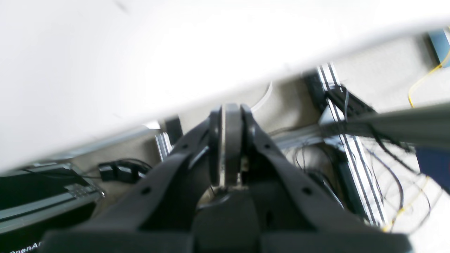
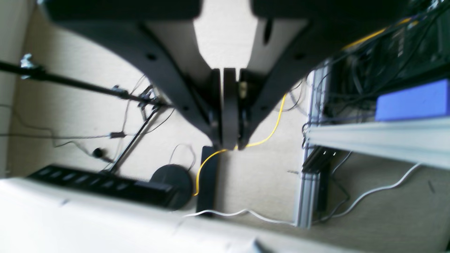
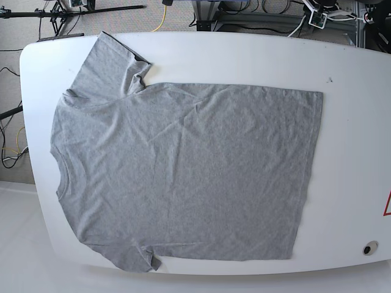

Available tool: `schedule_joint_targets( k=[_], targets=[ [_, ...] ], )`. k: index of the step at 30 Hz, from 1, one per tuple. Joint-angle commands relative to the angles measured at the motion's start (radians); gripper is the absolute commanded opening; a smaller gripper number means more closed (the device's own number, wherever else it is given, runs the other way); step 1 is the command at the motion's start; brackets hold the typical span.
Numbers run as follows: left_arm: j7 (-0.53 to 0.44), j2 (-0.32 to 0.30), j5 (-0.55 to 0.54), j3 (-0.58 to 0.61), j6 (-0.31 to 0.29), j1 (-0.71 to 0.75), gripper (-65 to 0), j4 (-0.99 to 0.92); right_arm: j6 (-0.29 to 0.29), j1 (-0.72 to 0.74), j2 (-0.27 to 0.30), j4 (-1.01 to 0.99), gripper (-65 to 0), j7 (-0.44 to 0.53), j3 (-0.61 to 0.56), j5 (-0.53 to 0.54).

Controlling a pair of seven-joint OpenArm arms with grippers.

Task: Fold the T-shirt properly
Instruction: 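Lower both grippers toward the shirt's shoulder corners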

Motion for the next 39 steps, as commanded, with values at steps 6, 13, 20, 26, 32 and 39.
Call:
schedule_joint_targets(
  k=[6, 13, 20, 26, 32, 39],
  targets=[
    [-0.016, 0.004, -0.017, -0.043, -0.004, -0.011, -65.0, 0.116, 0.010, 0.010, 0.002, 0.111, -65.0, -0.034, 0.087, -0.005],
    [-0.029, 0.013, -0.024, -0.095, -0.072, -0.078, -64.6, 0.206, 0.019, 0.101, -0.031, 0.138, -64.8, -0.029, 0.132, -0.005],
    [-0.042, 0.012, -0.055, -0.088, -0.086, -0.126, -63.4, 0.221, 0.026, 0.155, -0.033, 0.125, -62.1, -0.056, 0.195, 0.110],
    [-0.031, 0.006, -0.116, -0.074, -0.078, -0.154, -58.6, 0.182, 0.021, 0.199, -0.021, 0.112, -49.2, -0.097, 0.265, 0.381],
    [-0.022, -0.002, -0.182, -0.079, -0.096, -0.168, -50.9, 0.172, 0.100, 0.226, -0.013, 0.099, -38.2, -0.113, 0.308, 0.621],
    [0.010, -0.008, -0.260, -0.094, -0.206, -0.200, -49.1, 0.162, 0.282, 0.268, -0.013, 0.077, -38.2, -0.158, 0.334, 0.752]
  ],
)
